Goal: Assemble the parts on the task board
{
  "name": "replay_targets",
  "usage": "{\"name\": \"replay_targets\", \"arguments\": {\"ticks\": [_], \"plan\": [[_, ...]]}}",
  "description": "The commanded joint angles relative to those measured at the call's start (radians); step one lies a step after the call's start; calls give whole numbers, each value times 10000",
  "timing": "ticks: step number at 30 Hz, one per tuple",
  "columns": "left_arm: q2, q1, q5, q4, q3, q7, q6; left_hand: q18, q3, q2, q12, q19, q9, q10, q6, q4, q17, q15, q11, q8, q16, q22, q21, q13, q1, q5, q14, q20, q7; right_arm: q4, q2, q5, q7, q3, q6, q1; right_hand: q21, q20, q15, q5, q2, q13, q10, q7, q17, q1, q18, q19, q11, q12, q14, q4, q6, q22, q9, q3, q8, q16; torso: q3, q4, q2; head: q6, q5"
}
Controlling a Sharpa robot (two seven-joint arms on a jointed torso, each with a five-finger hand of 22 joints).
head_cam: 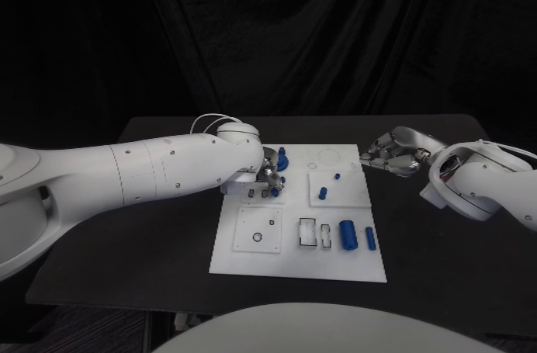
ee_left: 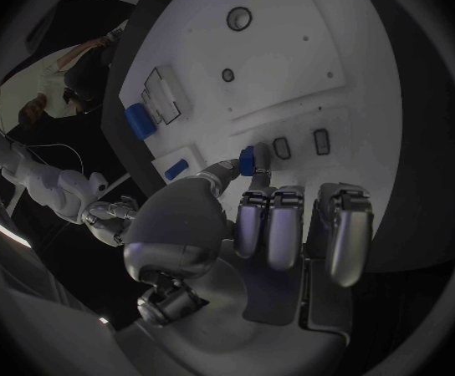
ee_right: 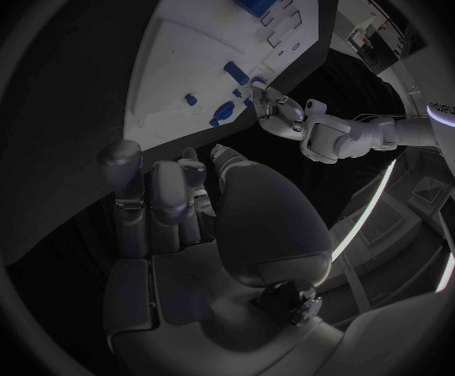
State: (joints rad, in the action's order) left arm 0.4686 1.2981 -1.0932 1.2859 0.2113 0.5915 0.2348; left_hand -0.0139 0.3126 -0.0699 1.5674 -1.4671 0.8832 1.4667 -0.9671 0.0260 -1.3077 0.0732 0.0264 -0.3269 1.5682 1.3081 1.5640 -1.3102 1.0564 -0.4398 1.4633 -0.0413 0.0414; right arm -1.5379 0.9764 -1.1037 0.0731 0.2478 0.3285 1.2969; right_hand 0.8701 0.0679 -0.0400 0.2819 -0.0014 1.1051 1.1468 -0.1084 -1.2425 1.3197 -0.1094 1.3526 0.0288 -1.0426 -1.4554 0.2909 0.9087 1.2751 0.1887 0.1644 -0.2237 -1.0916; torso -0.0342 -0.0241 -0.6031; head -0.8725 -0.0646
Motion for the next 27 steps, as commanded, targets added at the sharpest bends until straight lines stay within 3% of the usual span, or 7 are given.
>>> {"name": "replay_targets", "arguments": {"ticks": [1,8,15,27], "plan": [[142,-18,13,168,-9,-121,-346,89,160,61,34,-914,42,1041,-75,-26,-2631,67,30,44,26,2472,-47,-2606,-72,-9,1075,80,4,-1,39,-53,184,-7,-98,-31,-55,7,20,-51,14,-8,-36,-57,14,-79,-205,-82,-1,23,66,16,-20,-9,-11,41,53,41,10,1,7,-2,-15],[567,-15,13,453,-9,-79,-494,75,264,74,34,-877,99,1041,-99,27,-2631,67,28,71,26,2426,-83,-2606,-189,59,1075,80,5,25,65,-53,203,-7,-144,-44,-101,10,22,-48,21,-38,-67,-54,43,-78,-212,-93,0,47,81,1,-26,-25,-18,53,58,82,-14,0,38,-2,-40],[894,-15,13,644,-7,-72,-655,64,337,109,34,-851,150,1041,-115,63,-2631,68,28,100,26,2394,-109,-2606,-284,144,1075,80,6,59,66,-54,233,-7,-229,-67,-165,11,23,-39,18,-56,-87,-53,59,-71,-223,-113,-1,64,89,-6,-31,-50,-22,58,61,106,-10,-39,46,-2,-68],[1075,-16,14,737,-7,-34,-1044,46,416,129,34,-807,198,1041,-124,121,-2631,72,29,146,26,2340,-154,-2606,-393,196,1075,83,9,81,159,-54,330,-7,-311,-74,-261,19,29,152,-17,-93,-149,-51,99,71,-232,-134,5,63,130,-40,-16,-72,-47,152,56,163,5,-33,6,-2,-133]]}}
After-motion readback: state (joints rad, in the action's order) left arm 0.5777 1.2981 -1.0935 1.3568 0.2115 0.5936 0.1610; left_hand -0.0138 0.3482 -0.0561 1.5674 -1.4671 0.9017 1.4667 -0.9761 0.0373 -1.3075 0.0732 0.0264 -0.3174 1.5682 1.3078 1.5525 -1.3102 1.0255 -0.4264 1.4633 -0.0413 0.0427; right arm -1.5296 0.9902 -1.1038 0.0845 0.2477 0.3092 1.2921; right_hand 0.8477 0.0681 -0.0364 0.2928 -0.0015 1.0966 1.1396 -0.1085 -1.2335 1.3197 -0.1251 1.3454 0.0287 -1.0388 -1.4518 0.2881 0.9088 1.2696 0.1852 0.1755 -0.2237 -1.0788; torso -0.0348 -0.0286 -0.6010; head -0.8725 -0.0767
